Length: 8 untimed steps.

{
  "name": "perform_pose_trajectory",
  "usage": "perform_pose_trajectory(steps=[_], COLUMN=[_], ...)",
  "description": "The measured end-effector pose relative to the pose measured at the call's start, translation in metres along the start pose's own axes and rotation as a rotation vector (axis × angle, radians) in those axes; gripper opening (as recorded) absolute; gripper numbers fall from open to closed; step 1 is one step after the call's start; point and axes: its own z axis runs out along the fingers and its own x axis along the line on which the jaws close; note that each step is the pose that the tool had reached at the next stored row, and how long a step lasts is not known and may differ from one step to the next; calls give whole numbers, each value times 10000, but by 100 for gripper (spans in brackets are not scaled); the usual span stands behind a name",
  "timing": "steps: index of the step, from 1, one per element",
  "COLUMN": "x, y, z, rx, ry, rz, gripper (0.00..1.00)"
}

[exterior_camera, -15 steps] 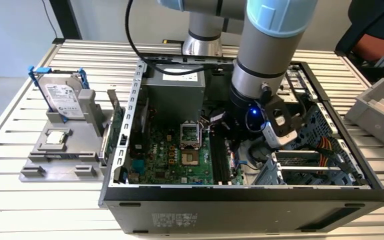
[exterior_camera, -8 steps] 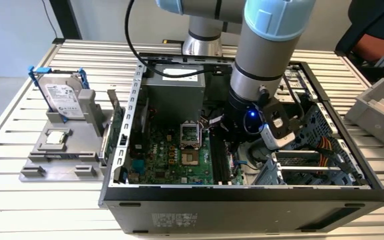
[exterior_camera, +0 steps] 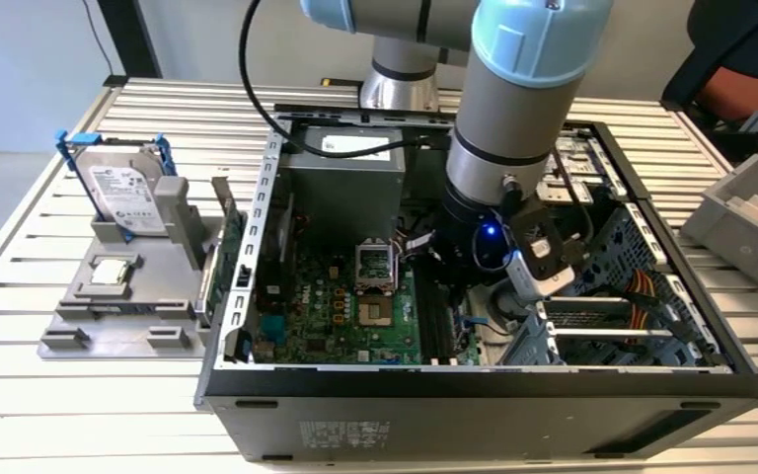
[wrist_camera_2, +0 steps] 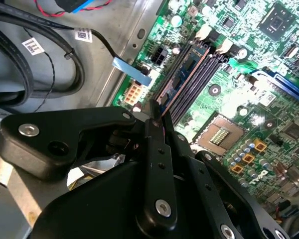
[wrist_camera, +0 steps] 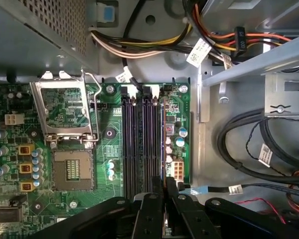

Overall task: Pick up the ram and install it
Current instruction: 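Insert the ram into the slot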

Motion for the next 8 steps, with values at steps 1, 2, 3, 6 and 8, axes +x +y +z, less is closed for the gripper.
perform_pose_trajectory(steps=[1, 2, 3, 6, 8], x=[7, 12, 17, 22, 24], y=[-3, -5, -7, -8, -8], z=[2, 7, 12, 22, 36], rx=[13, 26, 40, 95, 120], ry=[1, 3, 6, 22, 23], rz=[-2, -4, -6, -9, -9], gripper=[0, 0, 0, 0, 0])
